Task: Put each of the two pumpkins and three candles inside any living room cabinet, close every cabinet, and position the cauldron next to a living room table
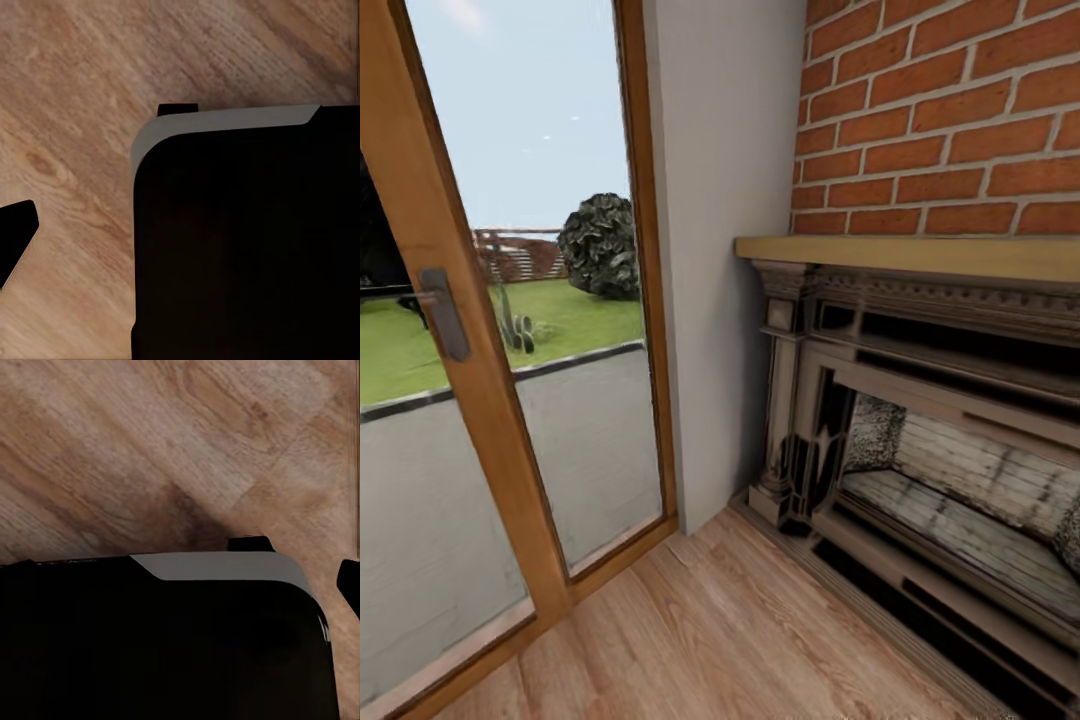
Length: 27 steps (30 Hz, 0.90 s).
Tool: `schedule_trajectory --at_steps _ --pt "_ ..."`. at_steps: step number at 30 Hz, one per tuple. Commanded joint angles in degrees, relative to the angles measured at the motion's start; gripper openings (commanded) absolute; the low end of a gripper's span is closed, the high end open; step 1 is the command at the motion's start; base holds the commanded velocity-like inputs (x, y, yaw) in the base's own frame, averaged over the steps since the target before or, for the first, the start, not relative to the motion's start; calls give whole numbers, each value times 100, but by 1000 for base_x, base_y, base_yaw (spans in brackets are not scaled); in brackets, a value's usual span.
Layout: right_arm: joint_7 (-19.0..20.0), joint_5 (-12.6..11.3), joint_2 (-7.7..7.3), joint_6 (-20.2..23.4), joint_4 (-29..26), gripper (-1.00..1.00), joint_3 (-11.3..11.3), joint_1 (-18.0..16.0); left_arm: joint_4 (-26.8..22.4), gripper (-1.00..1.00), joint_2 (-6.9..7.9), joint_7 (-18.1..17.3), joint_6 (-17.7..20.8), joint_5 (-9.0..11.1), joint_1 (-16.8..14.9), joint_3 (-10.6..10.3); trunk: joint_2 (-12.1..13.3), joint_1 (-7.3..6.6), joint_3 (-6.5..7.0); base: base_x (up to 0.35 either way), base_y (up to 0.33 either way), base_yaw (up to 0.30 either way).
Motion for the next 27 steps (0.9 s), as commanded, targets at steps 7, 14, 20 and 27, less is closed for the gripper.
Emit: schedule_trajectory --at_steps 7,14,20,27 --pt "5 -49 1 -367 11 100 -3 -4 -5 100 1 2 -14 -3 1 -2 -3 0 -5 0 0 -291" --pt "5 -41 2 -446 14 100 3 -4 -2 100 1 3 -14 18 1 17 -3 0 -5 0 0 -291" --pt "5 -42 2 -458 14 100 -4 -4 -6 100 -101 -55 -15 31 1 46 -3 0 -5 0 0 -291" --pt "5 -124 2 -462 14 100 -6 -4 -7 100 -139 -76 -37 26 1 26 -3 0 -5 0 0 -291"
